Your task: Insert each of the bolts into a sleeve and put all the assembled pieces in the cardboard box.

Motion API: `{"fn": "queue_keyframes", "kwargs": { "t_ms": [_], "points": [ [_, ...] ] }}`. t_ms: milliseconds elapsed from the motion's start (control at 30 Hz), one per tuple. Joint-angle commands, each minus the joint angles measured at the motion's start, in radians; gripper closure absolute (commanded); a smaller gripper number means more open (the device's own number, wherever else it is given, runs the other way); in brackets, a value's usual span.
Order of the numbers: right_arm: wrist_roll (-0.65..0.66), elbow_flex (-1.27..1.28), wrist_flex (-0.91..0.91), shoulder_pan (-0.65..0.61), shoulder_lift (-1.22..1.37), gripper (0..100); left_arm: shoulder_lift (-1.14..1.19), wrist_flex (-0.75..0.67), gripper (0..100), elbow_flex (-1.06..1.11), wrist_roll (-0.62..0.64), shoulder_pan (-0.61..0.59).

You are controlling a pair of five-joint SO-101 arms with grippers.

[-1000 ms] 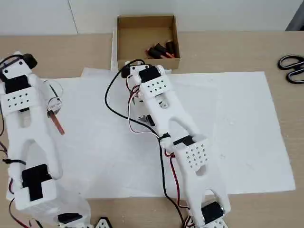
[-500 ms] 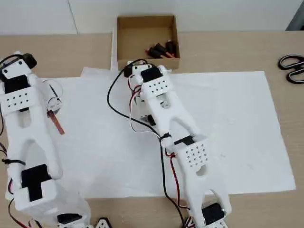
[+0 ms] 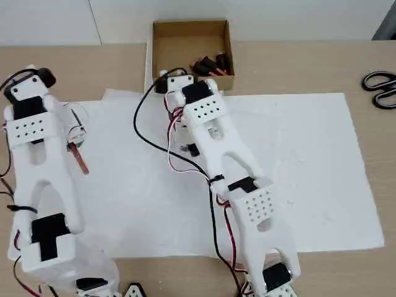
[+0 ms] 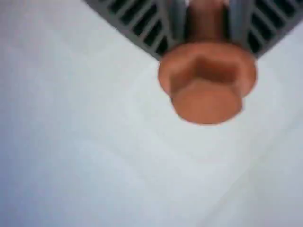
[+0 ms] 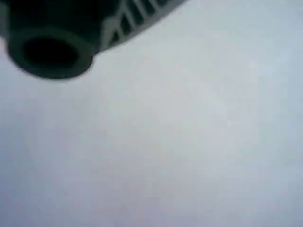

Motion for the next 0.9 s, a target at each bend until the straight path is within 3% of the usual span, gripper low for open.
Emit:
{"fn": "queue_keyframes", "kwargs": {
  "t_ms": [0,300,600,733,867],
  "points": [
    [0.015,-0.014,0.024,0.004,-0.168,99.5,-0.063,0.023,100,-0.084,-0.003,0.034],
    [0.061,0.107,0.021,0.108,-0.446,99.1,-0.063,0.089,100,-0.234,0.0,0.13],
    [0.089,0.305,0.007,0.11,-0.792,99.0,-0.063,0.084,100,-0.243,-0.005,0.222],
    [0.089,0.485,-0.064,0.111,-0.993,99.0,-0.063,0.089,100,-0.28,-0.031,0.252],
    [0.127,0.819,-0.243,0.114,-1.224,99.0,-0.063,0.091,100,-0.314,-0.026,0.281]
  ]
}}
